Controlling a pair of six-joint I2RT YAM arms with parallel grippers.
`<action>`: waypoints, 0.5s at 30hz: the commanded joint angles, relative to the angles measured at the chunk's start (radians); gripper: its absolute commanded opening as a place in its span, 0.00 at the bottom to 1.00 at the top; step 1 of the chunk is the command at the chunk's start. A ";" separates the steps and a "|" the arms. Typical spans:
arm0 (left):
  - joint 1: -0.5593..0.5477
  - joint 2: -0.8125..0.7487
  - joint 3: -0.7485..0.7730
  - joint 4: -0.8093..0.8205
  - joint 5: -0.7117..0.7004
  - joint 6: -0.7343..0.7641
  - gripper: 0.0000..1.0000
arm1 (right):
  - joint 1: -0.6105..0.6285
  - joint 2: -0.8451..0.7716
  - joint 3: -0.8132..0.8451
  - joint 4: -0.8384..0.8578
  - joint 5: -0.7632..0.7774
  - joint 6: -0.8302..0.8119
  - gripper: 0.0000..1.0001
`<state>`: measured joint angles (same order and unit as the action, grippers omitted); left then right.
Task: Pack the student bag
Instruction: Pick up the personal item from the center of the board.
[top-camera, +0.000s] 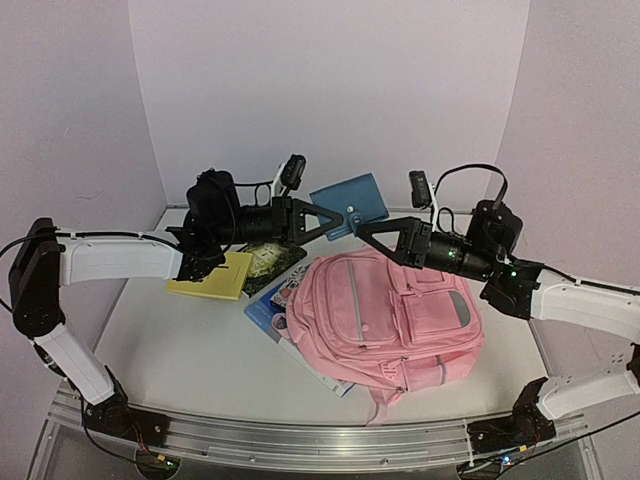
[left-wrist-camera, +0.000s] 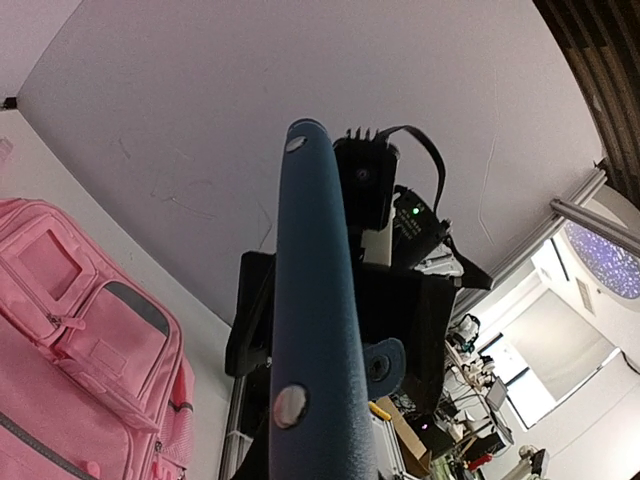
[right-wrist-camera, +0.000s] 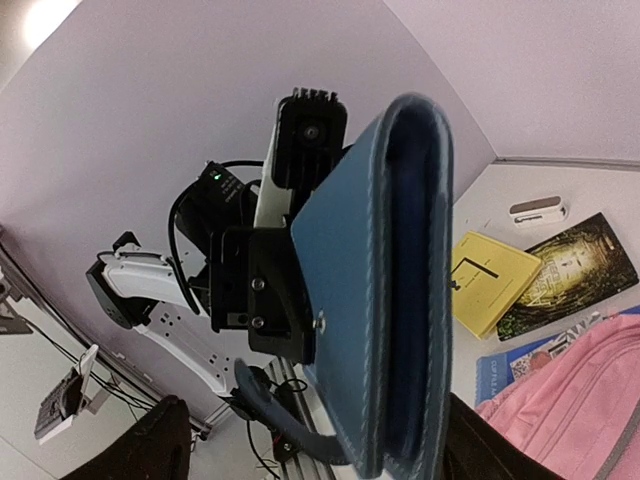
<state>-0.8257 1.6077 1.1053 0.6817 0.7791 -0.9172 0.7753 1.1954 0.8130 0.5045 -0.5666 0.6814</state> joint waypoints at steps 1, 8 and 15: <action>0.000 -0.010 0.016 0.133 -0.068 -0.094 0.00 | 0.005 -0.007 -0.051 0.165 -0.085 0.024 0.88; 0.000 0.023 0.038 0.146 -0.040 -0.150 0.00 | 0.005 -0.012 -0.084 0.237 -0.062 0.027 0.86; -0.008 0.036 0.041 0.161 0.014 -0.176 0.00 | 0.005 0.004 -0.069 0.244 -0.048 0.022 0.68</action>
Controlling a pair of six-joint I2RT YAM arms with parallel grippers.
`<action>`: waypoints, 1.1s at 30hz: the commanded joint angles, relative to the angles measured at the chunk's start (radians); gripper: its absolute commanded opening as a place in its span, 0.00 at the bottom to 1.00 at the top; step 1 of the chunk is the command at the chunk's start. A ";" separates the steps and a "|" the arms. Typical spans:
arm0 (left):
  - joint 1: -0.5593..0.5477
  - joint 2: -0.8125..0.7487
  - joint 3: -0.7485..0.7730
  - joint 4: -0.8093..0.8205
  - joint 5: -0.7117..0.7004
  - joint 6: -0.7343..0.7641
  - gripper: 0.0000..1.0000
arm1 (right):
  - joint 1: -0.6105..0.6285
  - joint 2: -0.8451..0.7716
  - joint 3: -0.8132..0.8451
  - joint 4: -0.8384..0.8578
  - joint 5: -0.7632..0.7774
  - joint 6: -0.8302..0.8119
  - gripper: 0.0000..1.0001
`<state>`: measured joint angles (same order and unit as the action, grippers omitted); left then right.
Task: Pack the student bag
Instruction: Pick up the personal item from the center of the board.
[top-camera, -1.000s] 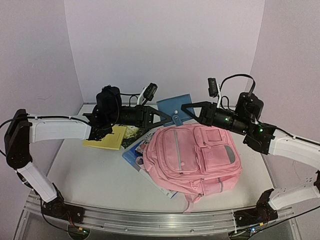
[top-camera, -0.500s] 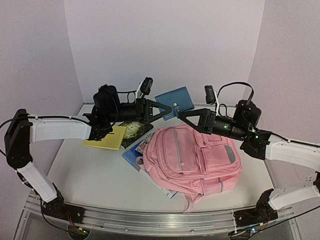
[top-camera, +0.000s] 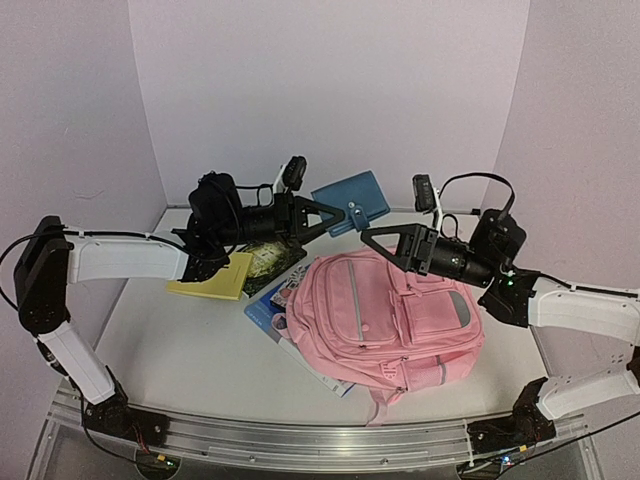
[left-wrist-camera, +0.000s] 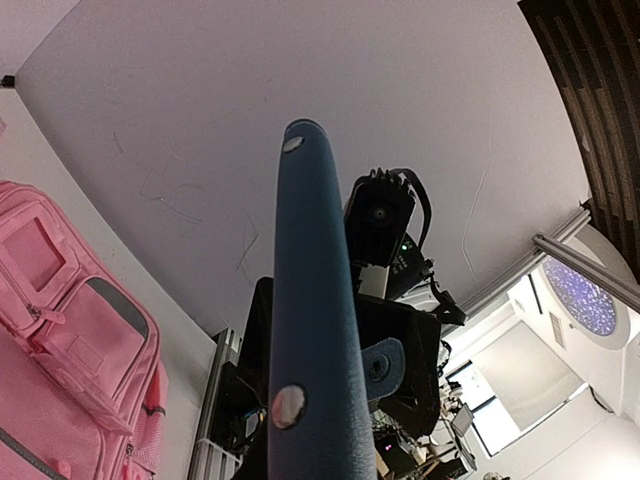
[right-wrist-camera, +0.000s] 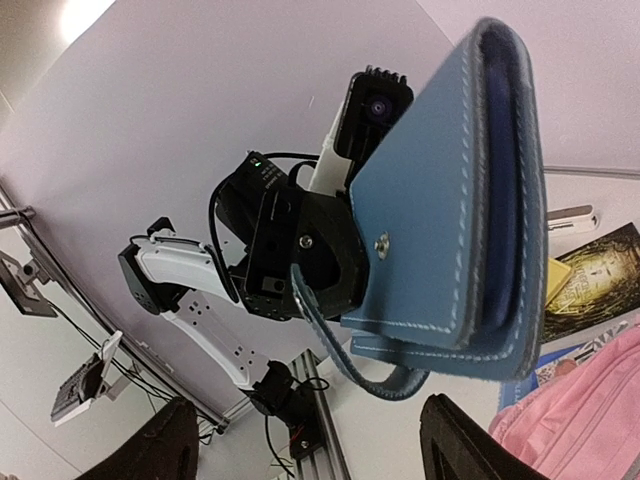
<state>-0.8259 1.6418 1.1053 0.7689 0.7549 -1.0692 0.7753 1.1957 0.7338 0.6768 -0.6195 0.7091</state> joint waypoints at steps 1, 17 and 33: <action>-0.011 0.002 0.042 0.069 0.039 -0.019 0.00 | 0.005 0.007 0.014 0.073 0.004 -0.006 0.65; -0.055 -0.001 0.061 -0.021 0.081 0.067 0.00 | 0.005 0.036 0.016 0.133 0.091 0.024 0.45; -0.075 -0.007 0.059 -0.057 0.121 0.102 0.00 | 0.005 0.093 0.026 0.168 0.042 0.061 0.32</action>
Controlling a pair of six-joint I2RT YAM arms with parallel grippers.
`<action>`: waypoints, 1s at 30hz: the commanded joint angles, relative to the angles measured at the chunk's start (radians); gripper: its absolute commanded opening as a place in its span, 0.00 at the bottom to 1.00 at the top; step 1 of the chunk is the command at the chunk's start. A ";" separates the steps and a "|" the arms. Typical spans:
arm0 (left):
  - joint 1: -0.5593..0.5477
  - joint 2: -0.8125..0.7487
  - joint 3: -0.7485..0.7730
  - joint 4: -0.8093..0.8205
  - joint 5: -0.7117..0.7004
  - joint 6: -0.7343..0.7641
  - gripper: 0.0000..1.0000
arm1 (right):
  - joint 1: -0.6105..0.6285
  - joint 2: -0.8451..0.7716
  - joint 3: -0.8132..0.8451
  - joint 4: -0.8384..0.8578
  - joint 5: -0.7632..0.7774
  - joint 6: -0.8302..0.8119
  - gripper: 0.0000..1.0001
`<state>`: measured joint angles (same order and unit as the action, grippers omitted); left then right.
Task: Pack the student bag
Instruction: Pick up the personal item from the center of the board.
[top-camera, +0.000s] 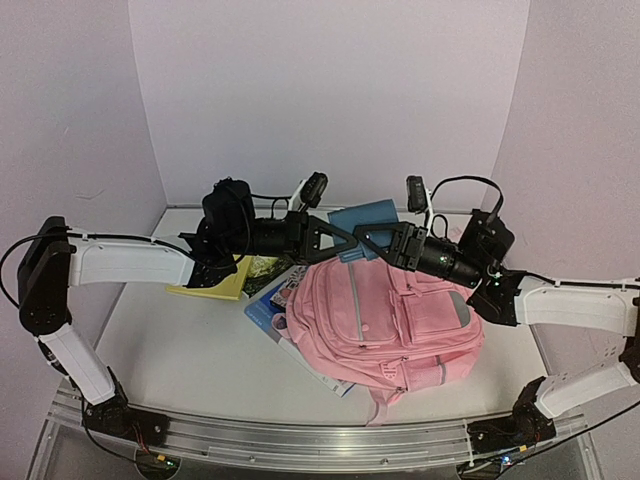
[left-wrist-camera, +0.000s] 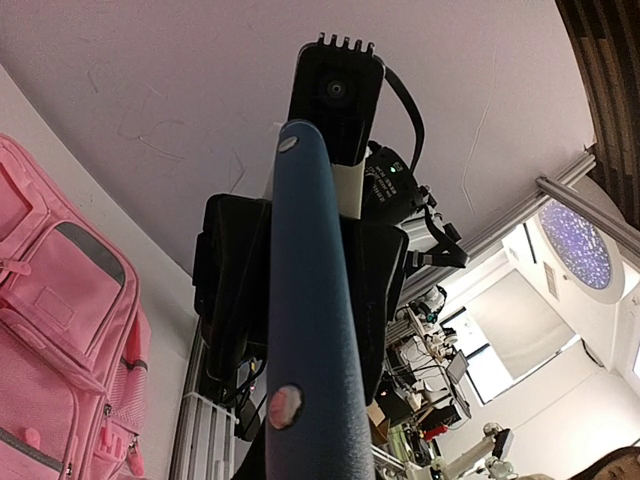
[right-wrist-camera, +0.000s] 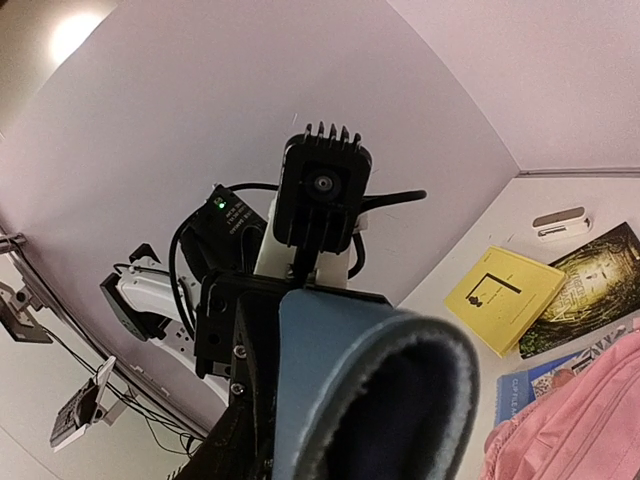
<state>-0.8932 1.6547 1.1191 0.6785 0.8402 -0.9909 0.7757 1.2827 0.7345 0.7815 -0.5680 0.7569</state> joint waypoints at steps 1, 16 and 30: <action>-0.008 -0.019 0.046 0.033 0.038 0.025 0.00 | 0.005 0.003 0.023 0.064 -0.004 0.014 0.29; -0.008 -0.073 0.030 -0.059 0.070 0.105 0.00 | 0.005 -0.050 -0.004 -0.029 0.197 0.021 0.00; -0.007 -0.137 -0.004 -0.219 0.044 0.213 0.00 | 0.002 -0.149 -0.051 -0.097 0.407 0.098 0.00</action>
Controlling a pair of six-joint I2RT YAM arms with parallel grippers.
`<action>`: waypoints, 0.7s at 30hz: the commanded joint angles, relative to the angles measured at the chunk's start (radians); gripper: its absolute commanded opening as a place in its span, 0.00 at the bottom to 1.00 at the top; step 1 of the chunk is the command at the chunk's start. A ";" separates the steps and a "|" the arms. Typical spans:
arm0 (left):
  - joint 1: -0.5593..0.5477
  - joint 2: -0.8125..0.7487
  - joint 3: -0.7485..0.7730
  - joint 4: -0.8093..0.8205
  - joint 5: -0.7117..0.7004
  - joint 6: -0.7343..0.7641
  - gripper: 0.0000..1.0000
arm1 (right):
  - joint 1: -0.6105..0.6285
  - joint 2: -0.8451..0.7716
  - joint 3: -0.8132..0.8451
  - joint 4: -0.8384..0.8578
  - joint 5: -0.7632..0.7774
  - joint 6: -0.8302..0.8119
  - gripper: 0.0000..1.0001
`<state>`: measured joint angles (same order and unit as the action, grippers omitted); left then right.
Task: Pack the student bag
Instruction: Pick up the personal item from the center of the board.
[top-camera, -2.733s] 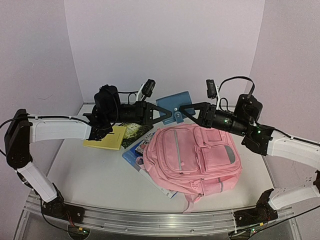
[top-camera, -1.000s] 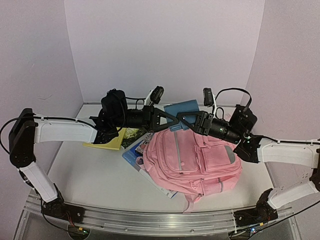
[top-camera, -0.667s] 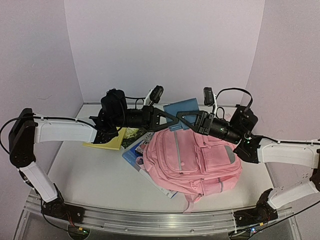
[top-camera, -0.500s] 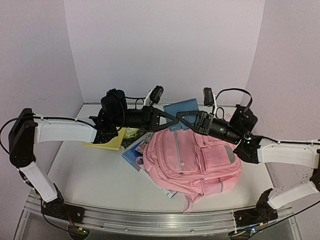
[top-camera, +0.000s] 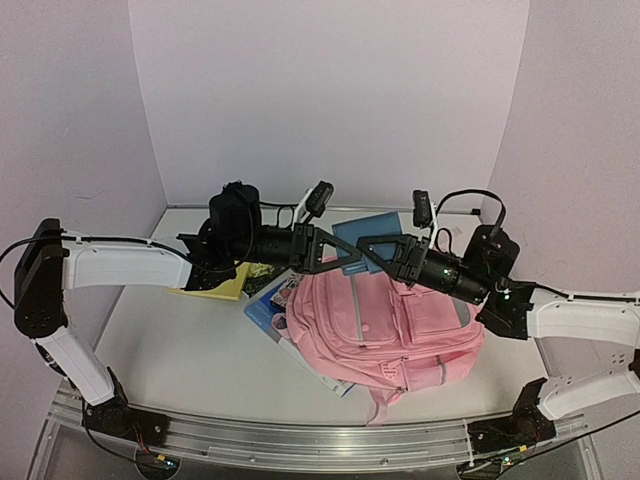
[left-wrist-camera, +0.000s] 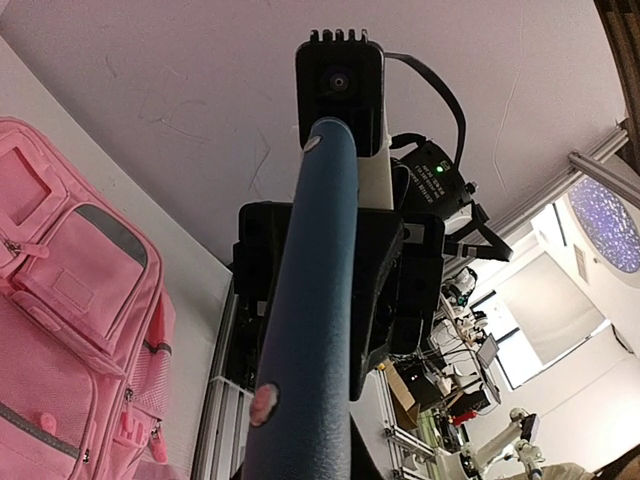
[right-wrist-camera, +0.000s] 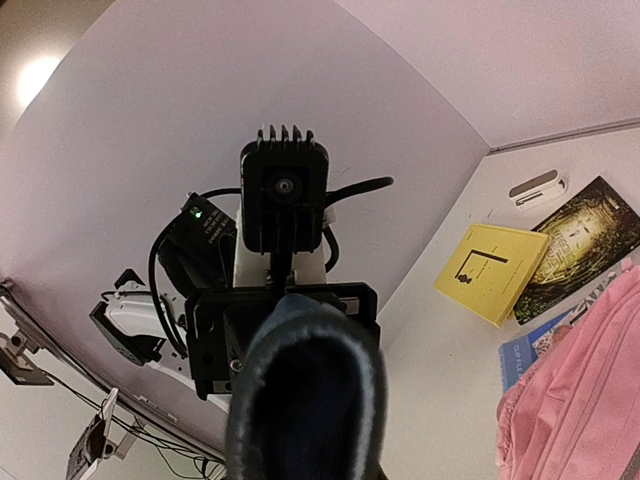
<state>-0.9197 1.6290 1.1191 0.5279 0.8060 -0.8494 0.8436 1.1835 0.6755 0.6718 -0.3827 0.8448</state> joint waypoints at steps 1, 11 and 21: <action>0.019 -0.109 -0.004 -0.083 0.071 0.073 0.00 | -0.066 -0.040 0.021 0.012 0.173 -0.012 0.00; 0.024 -0.084 0.000 -0.187 -0.027 0.046 0.00 | -0.066 -0.105 0.133 -0.273 0.160 -0.164 0.89; 0.076 -0.085 -0.025 -0.290 -0.153 -0.018 0.00 | -0.087 -0.099 0.151 -0.669 0.428 -0.134 0.95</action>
<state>-0.8739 1.5823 1.1096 0.2797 0.7233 -0.8402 0.7676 1.0657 0.8124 0.2039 -0.0817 0.6998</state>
